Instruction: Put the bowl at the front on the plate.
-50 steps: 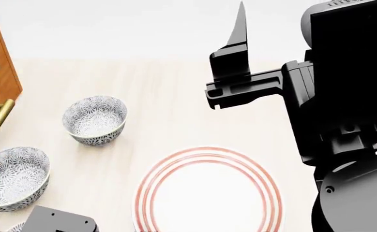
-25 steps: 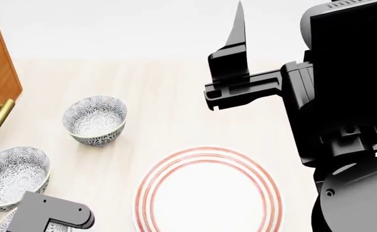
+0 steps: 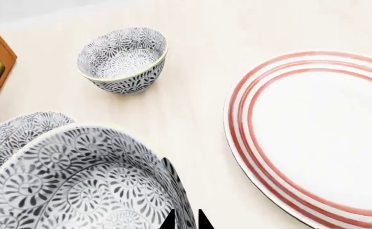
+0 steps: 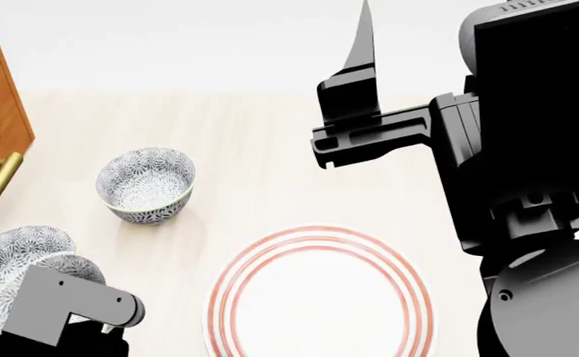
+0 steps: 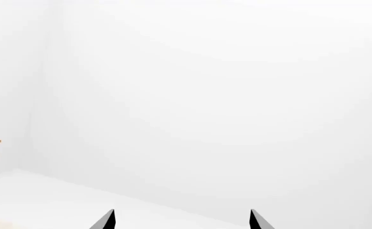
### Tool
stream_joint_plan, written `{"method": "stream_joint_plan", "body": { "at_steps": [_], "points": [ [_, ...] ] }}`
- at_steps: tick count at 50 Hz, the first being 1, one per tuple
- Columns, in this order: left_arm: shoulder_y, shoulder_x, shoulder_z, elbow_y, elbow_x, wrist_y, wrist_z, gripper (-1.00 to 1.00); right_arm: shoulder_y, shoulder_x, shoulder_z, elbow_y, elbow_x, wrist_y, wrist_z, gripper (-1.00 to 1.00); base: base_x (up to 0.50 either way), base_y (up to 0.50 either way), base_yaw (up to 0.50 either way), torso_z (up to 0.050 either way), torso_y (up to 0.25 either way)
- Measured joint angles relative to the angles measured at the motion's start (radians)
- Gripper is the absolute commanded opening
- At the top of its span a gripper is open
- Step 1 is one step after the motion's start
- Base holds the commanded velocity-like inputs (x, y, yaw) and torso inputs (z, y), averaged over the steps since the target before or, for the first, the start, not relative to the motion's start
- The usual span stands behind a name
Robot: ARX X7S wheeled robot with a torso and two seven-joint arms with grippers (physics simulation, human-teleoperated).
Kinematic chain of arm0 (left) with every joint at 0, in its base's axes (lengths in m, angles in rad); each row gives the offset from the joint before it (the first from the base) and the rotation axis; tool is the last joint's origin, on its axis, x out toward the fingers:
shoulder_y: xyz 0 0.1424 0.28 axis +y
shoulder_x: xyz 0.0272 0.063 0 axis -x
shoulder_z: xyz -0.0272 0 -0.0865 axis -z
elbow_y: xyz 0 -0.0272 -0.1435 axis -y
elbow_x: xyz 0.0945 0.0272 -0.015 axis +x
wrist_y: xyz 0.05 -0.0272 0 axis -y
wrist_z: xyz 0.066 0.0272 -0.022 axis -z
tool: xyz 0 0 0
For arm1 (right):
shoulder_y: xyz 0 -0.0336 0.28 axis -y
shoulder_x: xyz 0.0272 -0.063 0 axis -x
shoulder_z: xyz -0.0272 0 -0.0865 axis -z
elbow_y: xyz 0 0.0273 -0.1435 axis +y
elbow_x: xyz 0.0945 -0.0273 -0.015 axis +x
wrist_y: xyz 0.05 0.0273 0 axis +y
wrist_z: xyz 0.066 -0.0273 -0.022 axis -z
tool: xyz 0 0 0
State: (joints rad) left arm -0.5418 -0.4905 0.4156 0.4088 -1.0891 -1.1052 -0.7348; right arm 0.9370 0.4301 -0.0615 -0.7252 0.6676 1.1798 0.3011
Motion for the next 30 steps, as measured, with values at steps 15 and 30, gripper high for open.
{"method": "stream_joint_plan", "body": {
  "at_steps": [15,30],
  "points": [
    [-0.038,-0.014,0.014,0.050,0.033,0.035,0.023,-1.00,-0.008,0.005,-0.001,0.001,0.002,-0.015,0.003,1.00,0.00,0.00,0.00,0.000,0.000],
    [-0.115,-0.008,0.011,0.071,0.028,0.047,0.050,-1.00,-0.017,0.006,-0.006,0.007,-0.004,-0.046,0.002,1.00,0.00,0.00,0.00,0.000,0.000]
  ]
}}
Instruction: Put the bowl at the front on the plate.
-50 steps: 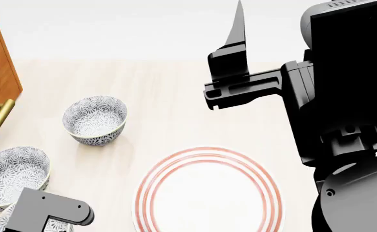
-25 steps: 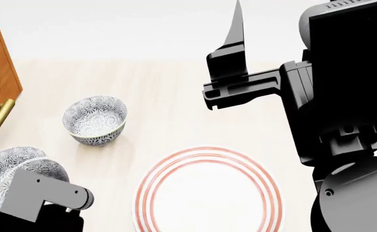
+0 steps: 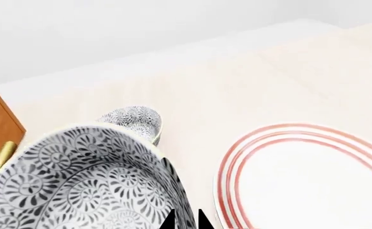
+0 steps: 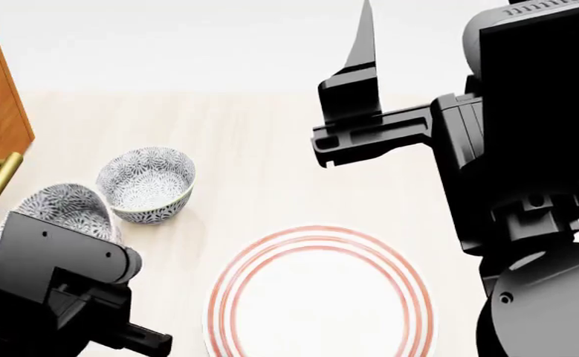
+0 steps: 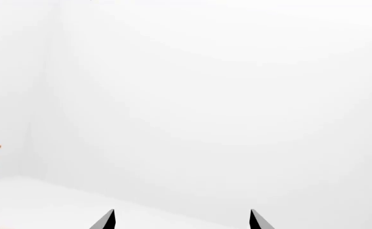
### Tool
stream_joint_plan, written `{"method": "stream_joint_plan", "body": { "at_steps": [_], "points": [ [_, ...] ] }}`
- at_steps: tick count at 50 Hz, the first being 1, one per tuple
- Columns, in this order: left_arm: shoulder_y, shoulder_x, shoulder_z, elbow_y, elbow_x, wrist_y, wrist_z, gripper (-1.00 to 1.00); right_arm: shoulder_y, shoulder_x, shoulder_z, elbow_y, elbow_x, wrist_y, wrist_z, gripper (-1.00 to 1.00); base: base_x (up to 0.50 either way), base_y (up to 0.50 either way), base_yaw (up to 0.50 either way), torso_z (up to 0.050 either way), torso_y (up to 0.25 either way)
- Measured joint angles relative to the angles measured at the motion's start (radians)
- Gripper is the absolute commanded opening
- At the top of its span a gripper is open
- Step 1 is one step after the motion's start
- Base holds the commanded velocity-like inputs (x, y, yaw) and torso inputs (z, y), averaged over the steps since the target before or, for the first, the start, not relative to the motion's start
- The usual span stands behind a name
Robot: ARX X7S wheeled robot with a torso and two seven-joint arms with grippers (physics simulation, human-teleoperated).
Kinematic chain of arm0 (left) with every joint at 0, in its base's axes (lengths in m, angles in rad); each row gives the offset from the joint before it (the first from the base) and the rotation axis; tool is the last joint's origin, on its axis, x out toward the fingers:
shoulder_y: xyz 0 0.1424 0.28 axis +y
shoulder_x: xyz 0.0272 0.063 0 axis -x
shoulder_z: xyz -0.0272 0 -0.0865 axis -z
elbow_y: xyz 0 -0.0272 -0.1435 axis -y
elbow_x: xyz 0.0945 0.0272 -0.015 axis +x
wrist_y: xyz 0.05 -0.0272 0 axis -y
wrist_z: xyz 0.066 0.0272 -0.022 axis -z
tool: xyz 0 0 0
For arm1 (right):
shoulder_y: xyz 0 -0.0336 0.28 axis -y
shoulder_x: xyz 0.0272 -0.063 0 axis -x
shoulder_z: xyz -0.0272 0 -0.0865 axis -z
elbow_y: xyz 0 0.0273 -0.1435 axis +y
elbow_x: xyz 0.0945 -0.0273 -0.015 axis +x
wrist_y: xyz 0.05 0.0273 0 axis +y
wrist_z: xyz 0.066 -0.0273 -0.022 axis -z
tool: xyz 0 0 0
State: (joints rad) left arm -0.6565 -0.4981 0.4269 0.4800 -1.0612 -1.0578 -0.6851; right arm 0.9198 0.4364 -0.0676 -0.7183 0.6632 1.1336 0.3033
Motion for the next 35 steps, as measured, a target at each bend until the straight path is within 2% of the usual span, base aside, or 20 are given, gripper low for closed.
{"method": "stream_joint_plan", "body": {
  "at_steps": [22,35],
  "points": [
    [-0.151,0.027,-0.017,-0.042,-0.017,0.019,0.063,-1.00,-0.001,-0.005,-0.011,0.023,-0.016,-0.066,-0.010,1.00,0.00,0.00,0.00,0.000,0.000],
    [-0.224,0.056,0.013,-0.111,0.030,0.053,0.116,-1.00,-0.005,-0.003,-0.013,0.025,-0.019,-0.088,-0.012,1.00,0.00,0.00,0.00,0.000,0.000]
  ]
}}
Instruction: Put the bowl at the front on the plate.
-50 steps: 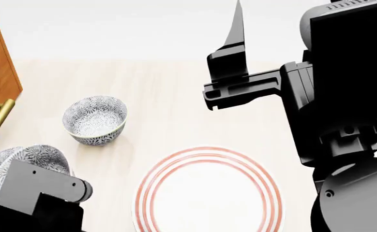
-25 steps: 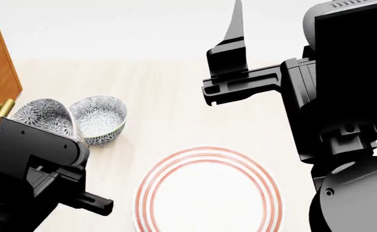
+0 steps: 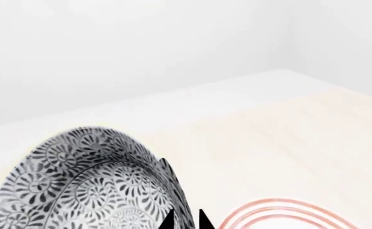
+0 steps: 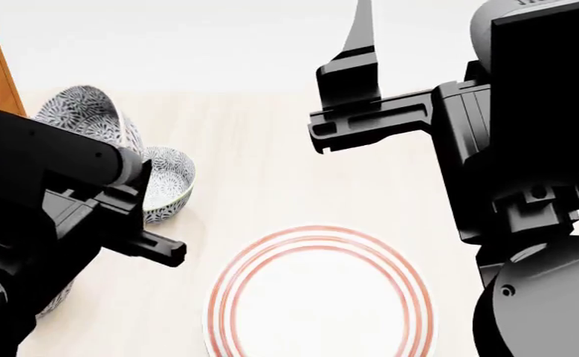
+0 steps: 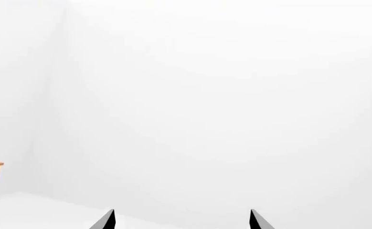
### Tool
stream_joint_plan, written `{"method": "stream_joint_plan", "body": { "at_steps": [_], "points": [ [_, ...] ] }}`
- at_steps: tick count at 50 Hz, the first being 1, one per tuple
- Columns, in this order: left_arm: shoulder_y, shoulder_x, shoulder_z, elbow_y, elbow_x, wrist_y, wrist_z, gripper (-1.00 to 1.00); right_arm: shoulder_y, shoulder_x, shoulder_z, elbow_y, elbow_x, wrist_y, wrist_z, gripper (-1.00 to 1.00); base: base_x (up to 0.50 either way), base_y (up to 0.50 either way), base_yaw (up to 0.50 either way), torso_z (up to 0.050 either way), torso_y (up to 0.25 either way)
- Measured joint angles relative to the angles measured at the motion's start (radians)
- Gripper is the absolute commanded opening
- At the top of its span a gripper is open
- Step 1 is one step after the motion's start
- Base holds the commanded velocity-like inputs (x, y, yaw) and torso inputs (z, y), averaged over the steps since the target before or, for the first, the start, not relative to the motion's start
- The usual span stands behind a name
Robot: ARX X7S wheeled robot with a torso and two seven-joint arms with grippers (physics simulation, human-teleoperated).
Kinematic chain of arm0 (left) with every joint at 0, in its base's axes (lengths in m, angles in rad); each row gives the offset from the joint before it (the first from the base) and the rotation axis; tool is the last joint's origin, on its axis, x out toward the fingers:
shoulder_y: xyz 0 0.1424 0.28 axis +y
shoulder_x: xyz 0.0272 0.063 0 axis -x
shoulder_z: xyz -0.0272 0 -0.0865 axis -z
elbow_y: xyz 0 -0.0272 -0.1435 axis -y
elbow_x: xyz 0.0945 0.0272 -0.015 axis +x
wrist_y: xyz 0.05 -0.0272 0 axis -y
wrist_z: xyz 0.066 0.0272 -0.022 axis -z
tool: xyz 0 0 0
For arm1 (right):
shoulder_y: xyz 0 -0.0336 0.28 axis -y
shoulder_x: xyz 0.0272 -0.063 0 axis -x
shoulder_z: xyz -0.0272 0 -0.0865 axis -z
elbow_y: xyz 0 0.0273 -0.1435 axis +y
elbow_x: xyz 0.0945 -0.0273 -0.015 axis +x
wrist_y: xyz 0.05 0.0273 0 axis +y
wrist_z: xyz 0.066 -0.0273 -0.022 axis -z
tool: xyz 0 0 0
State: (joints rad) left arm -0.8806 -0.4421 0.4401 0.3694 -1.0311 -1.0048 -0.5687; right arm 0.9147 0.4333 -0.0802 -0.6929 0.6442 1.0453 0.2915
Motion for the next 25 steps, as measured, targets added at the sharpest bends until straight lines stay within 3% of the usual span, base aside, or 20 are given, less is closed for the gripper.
{"method": "stream_joint_plan", "body": {
  "at_steps": [25],
  "points": [
    [-0.085,0.057,0.095,-0.148,0.115,0.081,0.108,-1.00,-0.016,0.011,0.000,-0.013,0.006,-0.012,0.007,1.00,0.00,0.00,0.00,0.000,0.000]
  ]
}}
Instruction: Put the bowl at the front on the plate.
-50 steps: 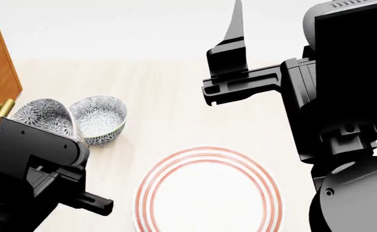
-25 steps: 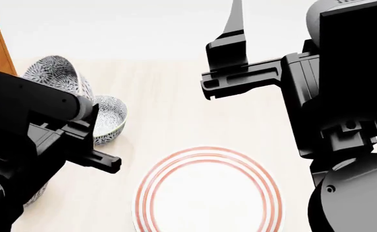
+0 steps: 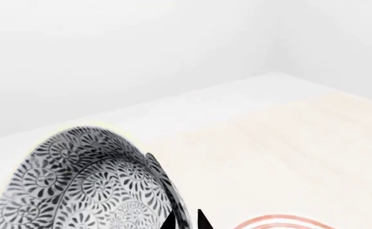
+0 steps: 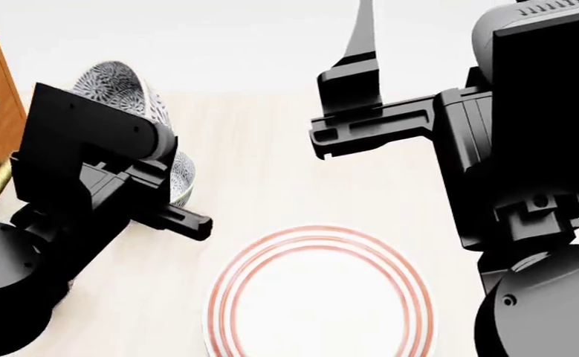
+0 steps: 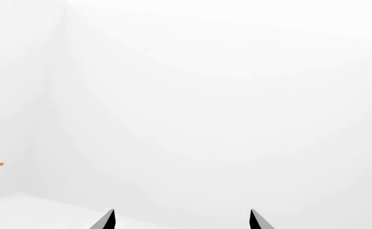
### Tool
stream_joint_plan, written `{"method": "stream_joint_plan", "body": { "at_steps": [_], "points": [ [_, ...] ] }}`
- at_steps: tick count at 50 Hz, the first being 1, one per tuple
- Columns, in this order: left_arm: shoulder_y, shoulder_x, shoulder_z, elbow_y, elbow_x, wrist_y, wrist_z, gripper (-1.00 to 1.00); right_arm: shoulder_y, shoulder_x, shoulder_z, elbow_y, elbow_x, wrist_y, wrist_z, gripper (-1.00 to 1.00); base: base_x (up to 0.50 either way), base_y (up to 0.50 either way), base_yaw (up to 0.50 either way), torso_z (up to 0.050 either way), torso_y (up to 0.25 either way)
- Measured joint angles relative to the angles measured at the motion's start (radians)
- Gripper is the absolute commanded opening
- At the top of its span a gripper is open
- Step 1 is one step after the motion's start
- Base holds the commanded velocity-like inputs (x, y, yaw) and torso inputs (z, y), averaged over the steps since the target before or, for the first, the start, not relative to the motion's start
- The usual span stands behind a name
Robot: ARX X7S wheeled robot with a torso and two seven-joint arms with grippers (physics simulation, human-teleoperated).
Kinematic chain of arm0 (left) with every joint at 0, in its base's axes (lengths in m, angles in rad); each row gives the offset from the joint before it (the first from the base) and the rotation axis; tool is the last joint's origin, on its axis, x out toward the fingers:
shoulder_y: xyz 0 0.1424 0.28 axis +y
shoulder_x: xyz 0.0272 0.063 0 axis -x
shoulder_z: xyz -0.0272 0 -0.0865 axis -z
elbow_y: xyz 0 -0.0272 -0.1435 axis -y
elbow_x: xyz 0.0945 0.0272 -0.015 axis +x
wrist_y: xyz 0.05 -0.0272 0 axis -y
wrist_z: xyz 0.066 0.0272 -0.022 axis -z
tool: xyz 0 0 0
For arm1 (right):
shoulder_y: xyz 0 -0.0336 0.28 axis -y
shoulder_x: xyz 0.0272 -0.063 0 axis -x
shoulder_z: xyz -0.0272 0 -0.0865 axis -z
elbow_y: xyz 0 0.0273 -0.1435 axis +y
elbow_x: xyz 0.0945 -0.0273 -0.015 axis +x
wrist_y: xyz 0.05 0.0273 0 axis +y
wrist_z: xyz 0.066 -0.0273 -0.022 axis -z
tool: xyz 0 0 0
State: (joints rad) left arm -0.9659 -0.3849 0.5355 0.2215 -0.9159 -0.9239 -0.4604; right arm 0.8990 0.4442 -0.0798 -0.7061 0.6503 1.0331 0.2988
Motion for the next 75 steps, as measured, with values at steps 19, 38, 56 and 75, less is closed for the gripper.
{"method": "stream_joint_plan", "body": {
  "at_steps": [19,38,56,75],
  "points": [
    [-0.032,0.056,0.079,-0.163,0.092,0.116,0.129,-1.00,-0.006,0.007,-0.013,0.007,-0.003,-0.020,-0.005,1.00,0.00,0.00,0.00,0.000,0.001],
    [-0.070,0.099,0.139,-0.265,0.158,0.182,0.198,-1.00,-0.001,0.012,-0.027,0.018,-0.004,-0.042,-0.016,1.00,0.00,0.00,0.00,0.000,0.001],
    [-0.110,0.143,0.224,-0.361,0.227,0.232,0.270,-1.00,0.036,0.014,-0.039,0.018,0.000,-0.041,-0.016,1.00,0.00,0.00,0.00,0.000,0.001],
    [-0.175,0.192,0.327,-0.506,0.308,0.275,0.364,-1.00,0.074,0.017,-0.042,0.004,0.017,-0.025,-0.009,1.00,0.00,0.00,0.00,0.000,0.001]
  ]
}}
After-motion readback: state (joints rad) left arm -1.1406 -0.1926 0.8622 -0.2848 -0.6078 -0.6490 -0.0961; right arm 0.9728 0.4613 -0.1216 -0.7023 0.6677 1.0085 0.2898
